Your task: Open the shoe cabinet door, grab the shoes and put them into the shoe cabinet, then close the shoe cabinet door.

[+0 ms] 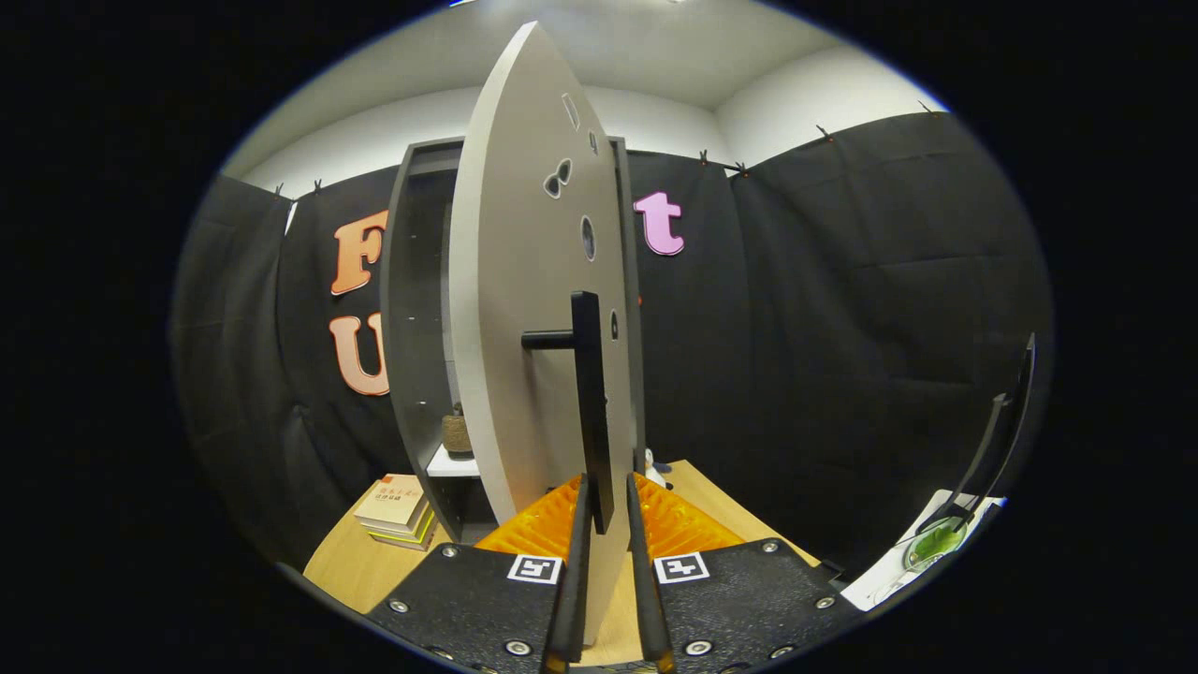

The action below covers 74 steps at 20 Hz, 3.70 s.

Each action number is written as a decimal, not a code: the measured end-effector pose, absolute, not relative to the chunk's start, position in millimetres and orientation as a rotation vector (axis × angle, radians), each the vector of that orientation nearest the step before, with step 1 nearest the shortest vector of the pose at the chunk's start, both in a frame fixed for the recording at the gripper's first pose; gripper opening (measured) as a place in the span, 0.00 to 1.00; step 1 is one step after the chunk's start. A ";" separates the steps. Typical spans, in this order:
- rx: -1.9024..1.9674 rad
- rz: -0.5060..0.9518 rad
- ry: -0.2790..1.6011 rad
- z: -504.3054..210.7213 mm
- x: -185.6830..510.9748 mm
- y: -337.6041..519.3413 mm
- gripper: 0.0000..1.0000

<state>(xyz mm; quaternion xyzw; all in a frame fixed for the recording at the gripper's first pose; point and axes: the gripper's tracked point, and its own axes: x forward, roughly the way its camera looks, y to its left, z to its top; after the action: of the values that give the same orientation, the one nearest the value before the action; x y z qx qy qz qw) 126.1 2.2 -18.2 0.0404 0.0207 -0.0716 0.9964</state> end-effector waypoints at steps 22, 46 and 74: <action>0.067 -0.363 0.042 -14.5 113.9 -56.7 0.17; 0.077 -0.162 0.210 -99.6 107.8 59.1 0.17; 0.088 0.208 0.818 -442.8 221.1 210.3 0.18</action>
<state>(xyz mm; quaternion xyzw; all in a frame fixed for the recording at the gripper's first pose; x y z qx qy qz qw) 221.1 210.3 -442.8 0.0426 0.3969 0.1010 0.9113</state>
